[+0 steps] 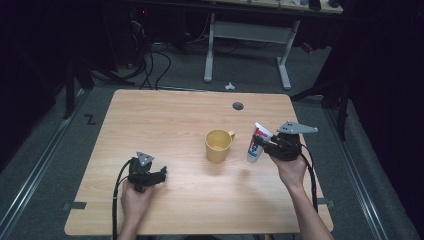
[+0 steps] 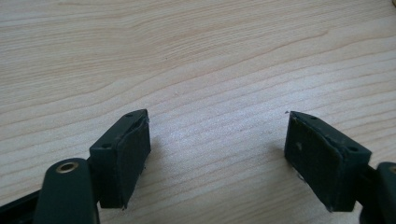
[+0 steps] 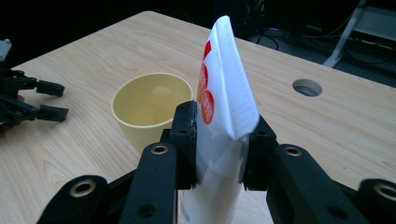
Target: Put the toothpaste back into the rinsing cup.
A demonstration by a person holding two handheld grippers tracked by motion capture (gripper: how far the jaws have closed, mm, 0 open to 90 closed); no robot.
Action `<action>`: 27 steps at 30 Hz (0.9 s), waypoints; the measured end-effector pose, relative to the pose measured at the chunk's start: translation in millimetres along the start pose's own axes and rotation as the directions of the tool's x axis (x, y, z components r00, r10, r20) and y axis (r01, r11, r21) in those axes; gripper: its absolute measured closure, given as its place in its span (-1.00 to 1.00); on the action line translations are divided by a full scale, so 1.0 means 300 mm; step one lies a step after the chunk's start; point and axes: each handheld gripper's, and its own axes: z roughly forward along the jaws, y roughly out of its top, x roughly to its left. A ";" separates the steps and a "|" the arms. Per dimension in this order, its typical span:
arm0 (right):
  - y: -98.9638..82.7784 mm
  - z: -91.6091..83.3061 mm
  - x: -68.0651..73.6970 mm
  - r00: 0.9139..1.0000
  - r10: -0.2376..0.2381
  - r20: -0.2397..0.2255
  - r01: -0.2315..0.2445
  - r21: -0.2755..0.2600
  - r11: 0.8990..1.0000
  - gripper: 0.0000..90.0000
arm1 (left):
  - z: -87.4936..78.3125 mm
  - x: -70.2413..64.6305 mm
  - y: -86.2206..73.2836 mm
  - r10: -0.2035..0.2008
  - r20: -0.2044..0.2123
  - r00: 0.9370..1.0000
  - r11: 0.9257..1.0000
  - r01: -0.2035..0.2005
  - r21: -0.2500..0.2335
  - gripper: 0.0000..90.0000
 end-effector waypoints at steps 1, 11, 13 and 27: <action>0.004 -0.002 0.003 1.000 -0.002 -0.004 0.002 0.000 1.000 0.58 | 0.000 0.000 0.000 0.000 0.000 1.000 1.000 0.000 0.000 -0.49; 0.044 -0.012 0.033 0.999 -0.015 -0.044 0.014 -0.026 1.000 0.58 | 0.000 0.000 0.000 0.000 0.000 1.000 1.000 0.000 0.000 -0.49; 0.054 -0.014 0.040 0.999 -0.022 -0.048 0.021 -0.028 0.999 0.58 | 0.000 0.000 0.000 0.000 0.000 1.000 1.000 0.000 0.000 -0.49; 0.120 0.003 0.079 0.992 -0.039 -0.122 0.032 -0.055 0.998 0.58 | 0.000 0.000 0.000 -0.001 0.000 1.000 1.000 0.001 -0.001 -0.49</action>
